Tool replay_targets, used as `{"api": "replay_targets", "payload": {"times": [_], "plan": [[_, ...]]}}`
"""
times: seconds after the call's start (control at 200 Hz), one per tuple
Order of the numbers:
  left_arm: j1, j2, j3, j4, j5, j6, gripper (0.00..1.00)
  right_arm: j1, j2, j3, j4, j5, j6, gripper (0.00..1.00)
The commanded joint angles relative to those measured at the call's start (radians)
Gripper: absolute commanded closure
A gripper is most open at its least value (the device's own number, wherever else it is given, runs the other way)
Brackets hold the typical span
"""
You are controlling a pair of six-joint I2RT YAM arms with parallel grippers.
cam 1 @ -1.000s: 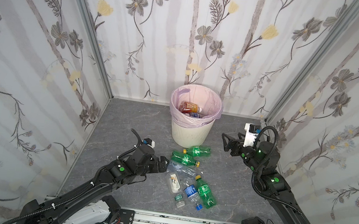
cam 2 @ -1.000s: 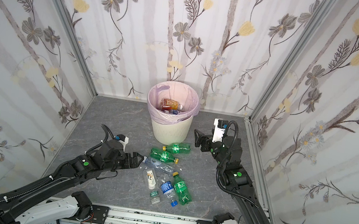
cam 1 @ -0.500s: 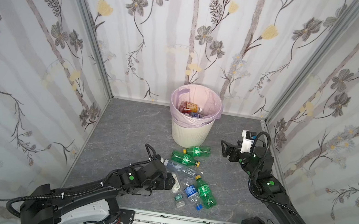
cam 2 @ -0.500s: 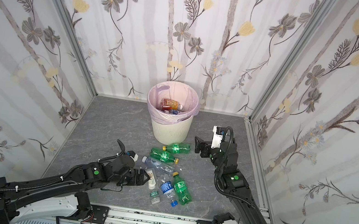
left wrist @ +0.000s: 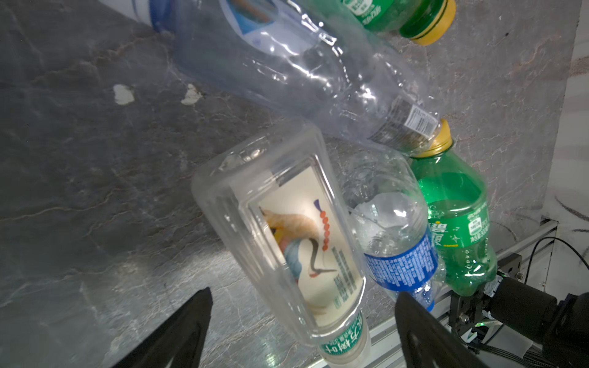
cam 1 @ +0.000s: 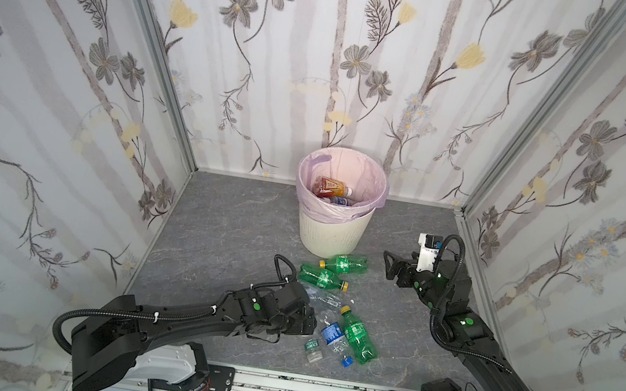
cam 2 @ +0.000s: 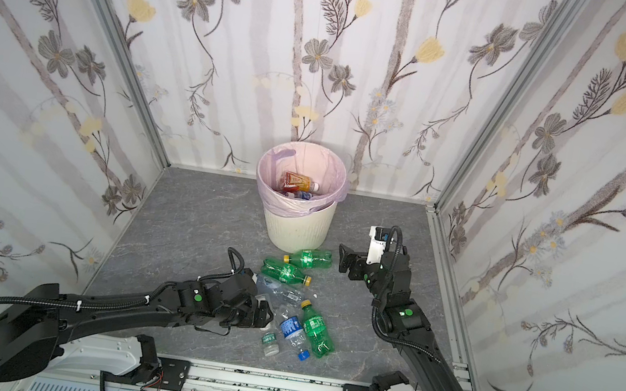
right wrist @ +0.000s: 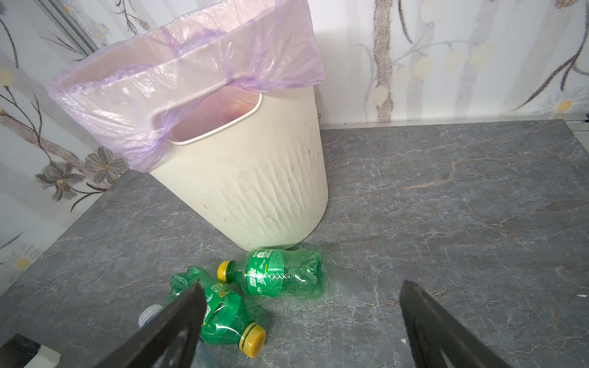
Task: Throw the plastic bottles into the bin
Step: 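Grasp the clear flat bottle with a bird label with the left gripper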
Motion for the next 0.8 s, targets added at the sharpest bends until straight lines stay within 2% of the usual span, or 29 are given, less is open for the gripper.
{"api": "replay_targets", "payload": {"times": [0.0,0.335,0.43,0.7,0.794], "plan": [[-0.003,0.014,0.008,0.049,-0.045,-0.047,0.14,-0.001,-0.001,-0.009,0.047,0.009,0.001,0.05],[-0.004,0.14,0.024,0.06,-0.085,-0.039,0.18,-0.005,0.0,-0.02,0.05,0.007,-0.001,0.05],[-0.005,0.159,0.029,0.06,-0.086,-0.034,0.24,-0.003,0.0,-0.022,0.051,0.007,0.0,0.05],[-0.005,0.118,-0.023,0.059,-0.106,-0.045,0.4,-0.004,0.005,-0.031,0.056,0.011,0.0,0.05],[-0.005,0.069,-0.042,0.058,-0.123,-0.037,0.43,-0.005,0.012,-0.034,0.059,0.009,-0.002,0.05]]}}
